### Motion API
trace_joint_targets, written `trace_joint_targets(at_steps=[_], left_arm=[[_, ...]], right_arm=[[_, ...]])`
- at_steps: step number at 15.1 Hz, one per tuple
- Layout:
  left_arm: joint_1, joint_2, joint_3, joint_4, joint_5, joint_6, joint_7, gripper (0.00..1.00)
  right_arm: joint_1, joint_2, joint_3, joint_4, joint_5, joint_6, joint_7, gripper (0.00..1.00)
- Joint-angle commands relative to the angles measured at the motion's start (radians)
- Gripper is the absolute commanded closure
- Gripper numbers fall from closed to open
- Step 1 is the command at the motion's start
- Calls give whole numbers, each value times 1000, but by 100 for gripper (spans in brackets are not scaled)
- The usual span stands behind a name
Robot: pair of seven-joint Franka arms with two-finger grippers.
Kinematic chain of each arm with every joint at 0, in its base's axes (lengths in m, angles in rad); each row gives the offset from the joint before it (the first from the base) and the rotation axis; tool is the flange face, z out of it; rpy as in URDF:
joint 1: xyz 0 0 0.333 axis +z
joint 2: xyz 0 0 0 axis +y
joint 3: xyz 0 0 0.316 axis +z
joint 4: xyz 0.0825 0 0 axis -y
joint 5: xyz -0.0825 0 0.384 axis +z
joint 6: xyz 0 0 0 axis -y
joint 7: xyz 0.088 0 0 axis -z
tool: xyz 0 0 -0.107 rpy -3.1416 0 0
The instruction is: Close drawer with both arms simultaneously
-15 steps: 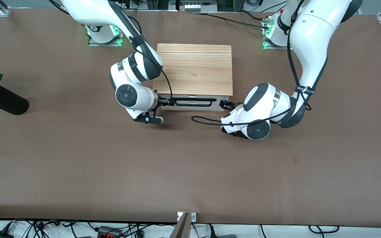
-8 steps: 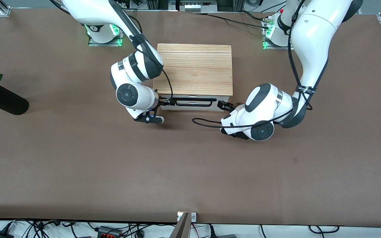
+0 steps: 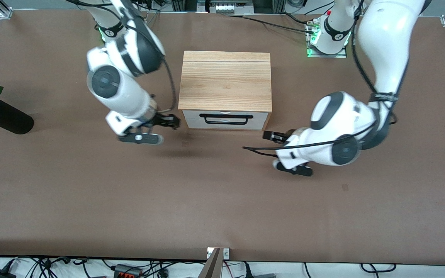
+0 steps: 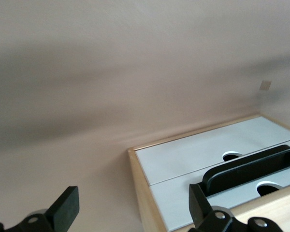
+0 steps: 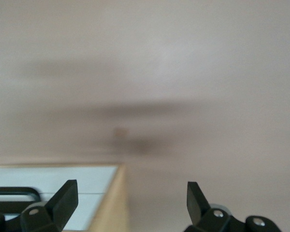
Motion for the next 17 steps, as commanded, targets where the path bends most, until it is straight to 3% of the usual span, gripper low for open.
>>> trace_joint_targets(at_steps=[1,6,10,12,13,15,17], left_arm=[[56,-75,8,-14,30,-72,7,0],[133,-226,6,-19,199,-195,-1,0],[149,-356,5,-17,247,-322,-13,0],[171,-413,12,-25,252,-342,-18,0],[204,-422,6,-31,252,-338,-18,0],[215,-430,-2,-78,245,-332,-19,0],[219,-494,-14,-178,235,-237,-21,0]], right_arm=[[-9,-52,-107,12,-31,-109,-206,0],[-13,-89,-332,123,-25,-344,-535,0],[-29,-93,-409,220,-19,-542,-598,0],[-46,-110,-385,210,-28,-564,-581,0],[-85,-127,-341,190,-28,-561,-578,0],[-244,-148,-179,178,-49,-541,-578,0],[-401,-173,4,138,-106,-493,-558,0]])
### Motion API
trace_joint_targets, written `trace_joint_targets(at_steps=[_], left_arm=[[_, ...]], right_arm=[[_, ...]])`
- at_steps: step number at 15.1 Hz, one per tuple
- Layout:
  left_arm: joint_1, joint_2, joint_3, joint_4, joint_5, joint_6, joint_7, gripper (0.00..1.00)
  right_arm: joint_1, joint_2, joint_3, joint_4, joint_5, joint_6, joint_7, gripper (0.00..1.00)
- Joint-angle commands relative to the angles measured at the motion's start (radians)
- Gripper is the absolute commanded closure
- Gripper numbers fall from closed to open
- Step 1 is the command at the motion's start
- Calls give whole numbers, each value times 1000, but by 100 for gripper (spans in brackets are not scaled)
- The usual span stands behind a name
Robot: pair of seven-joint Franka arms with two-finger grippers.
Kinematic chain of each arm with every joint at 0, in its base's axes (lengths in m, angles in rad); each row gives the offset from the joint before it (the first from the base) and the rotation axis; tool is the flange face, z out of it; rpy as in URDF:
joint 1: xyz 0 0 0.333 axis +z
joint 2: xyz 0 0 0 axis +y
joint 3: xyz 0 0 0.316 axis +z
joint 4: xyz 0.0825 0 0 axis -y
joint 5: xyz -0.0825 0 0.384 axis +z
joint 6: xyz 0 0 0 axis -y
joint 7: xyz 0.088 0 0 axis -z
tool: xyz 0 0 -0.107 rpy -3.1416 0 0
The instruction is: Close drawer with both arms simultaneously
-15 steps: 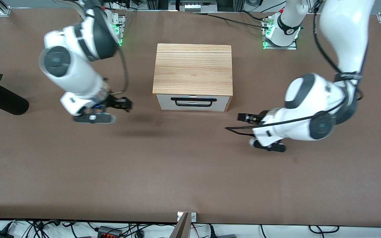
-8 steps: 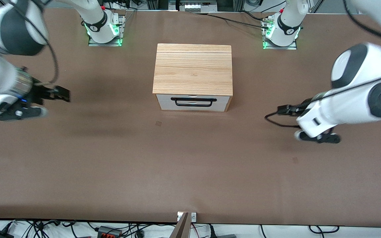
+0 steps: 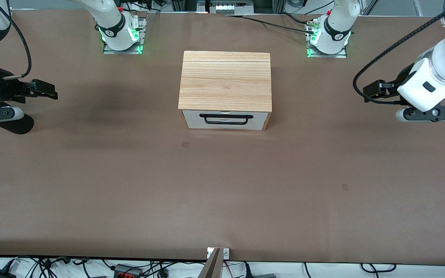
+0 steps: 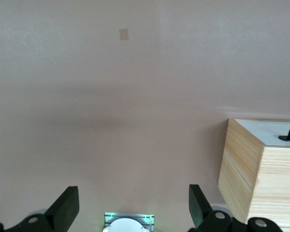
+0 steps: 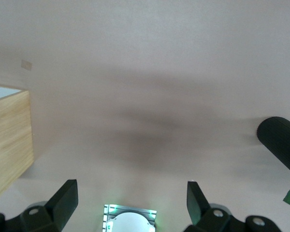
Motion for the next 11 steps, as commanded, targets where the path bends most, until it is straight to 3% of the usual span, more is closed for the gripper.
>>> trace_joint_targets(at_steps=[1,3,4,7,11], left_arm=[[12,-112,-20,-202,-24,141,-8,0],[25,-216,-18,-343,-87,226,-8,0],[26,-264,-18,-405,-97,251,-16,0],[26,-352,-18,-520,-138,303,-59,0],[25,-341,-10,-499,-140,285,-79,0]], right_arm=[[-236,-94,256,-127,-57,117,49,0],[-351,-195,353,-285,-57,230,57,0],[-365,-224,358,-310,-57,267,55,0],[-376,-246,343,-257,-77,302,41,0],[-321,-219,279,-191,-59,145,109,0]])
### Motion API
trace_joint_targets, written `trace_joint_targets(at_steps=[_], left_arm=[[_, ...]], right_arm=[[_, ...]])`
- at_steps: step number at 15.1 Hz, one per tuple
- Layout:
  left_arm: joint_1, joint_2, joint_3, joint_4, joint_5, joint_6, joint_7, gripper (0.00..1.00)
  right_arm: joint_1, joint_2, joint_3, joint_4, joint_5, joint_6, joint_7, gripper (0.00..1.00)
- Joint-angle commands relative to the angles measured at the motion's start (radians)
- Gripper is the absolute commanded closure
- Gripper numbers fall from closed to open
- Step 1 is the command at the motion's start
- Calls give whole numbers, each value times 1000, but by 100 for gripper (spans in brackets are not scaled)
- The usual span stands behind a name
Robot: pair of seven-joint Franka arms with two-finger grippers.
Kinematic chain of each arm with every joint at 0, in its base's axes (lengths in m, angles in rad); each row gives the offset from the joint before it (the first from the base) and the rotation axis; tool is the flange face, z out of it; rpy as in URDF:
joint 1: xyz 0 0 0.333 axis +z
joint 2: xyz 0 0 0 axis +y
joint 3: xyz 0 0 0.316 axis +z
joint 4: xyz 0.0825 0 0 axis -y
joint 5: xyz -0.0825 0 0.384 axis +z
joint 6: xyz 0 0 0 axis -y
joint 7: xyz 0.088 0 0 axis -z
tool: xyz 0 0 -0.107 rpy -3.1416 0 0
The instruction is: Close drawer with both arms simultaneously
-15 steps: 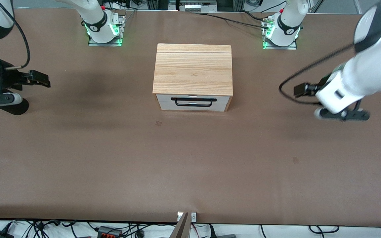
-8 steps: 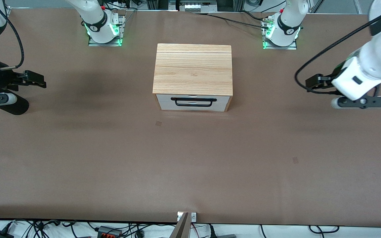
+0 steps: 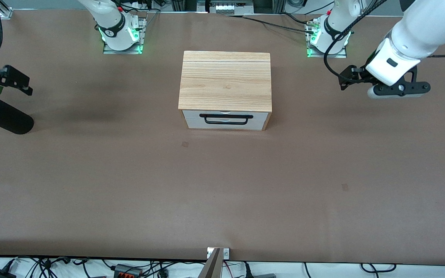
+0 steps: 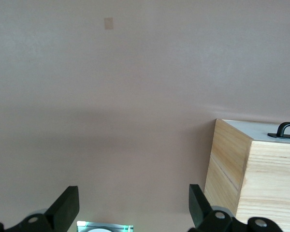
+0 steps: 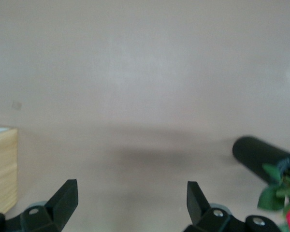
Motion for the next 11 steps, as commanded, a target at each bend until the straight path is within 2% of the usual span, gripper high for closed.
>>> trace_joint_targets(at_steps=[1,4,11], left_arm=[[18,-8,0,-14,-17,14,-4,0],[18,15,2,15,-18,6,-4,0],[23,16,4,18,-32,-14,-7,0]], right_arm=[[21,26,-36,34,10,-61,48,0],[26,38,-35,37,7,-59,57,0],[31,38,-27,37,8,-52,57,0]])
